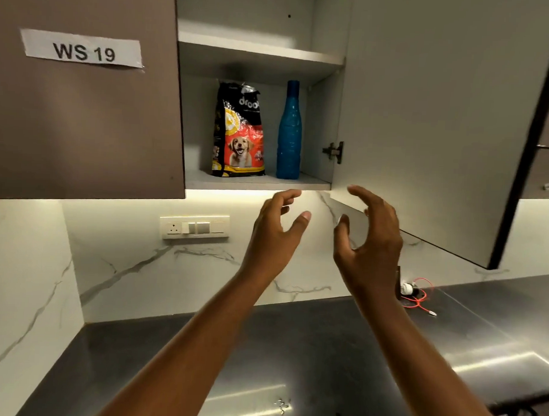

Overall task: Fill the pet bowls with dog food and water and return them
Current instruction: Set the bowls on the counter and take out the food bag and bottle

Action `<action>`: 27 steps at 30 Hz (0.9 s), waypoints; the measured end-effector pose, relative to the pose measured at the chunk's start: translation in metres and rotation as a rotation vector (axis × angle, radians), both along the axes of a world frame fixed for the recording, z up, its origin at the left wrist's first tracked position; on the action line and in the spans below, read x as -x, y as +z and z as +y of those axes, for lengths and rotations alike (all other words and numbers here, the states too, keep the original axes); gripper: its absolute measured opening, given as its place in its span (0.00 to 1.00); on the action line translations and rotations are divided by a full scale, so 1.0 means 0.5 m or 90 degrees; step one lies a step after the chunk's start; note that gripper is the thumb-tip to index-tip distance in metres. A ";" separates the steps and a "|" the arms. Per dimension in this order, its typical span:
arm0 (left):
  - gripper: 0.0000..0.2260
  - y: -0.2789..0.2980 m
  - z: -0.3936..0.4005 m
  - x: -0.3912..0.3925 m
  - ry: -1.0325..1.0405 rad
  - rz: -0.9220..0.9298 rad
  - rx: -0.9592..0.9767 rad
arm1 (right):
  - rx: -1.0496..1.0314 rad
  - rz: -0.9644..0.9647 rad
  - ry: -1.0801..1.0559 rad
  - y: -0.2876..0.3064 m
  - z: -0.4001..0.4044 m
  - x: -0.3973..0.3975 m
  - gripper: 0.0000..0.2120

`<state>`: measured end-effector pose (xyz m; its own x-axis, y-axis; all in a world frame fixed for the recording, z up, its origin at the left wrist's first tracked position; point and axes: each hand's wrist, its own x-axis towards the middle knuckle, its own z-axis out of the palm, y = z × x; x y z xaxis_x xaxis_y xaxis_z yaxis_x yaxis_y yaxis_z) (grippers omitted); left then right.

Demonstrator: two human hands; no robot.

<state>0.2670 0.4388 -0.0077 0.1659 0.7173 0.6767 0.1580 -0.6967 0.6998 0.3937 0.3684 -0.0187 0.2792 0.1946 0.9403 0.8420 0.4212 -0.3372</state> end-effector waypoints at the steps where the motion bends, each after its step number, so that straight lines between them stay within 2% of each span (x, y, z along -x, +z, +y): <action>1: 0.18 0.005 0.027 0.023 0.007 -0.001 -0.004 | 0.016 0.006 0.005 0.001 0.032 0.019 0.24; 9: 0.19 0.032 0.238 0.174 0.054 0.008 0.016 | 0.115 0.033 0.061 0.013 0.270 0.101 0.23; 15: 0.22 0.061 0.386 0.229 0.067 0.031 0.010 | 0.176 0.064 0.104 0.039 0.406 0.122 0.22; 23: 0.26 0.100 0.526 0.200 0.086 0.015 0.003 | 0.227 0.119 0.216 0.123 0.557 0.118 0.26; 27: 0.27 0.134 0.586 0.159 0.076 -0.038 0.077 | 0.270 0.110 0.260 0.176 0.643 0.092 0.31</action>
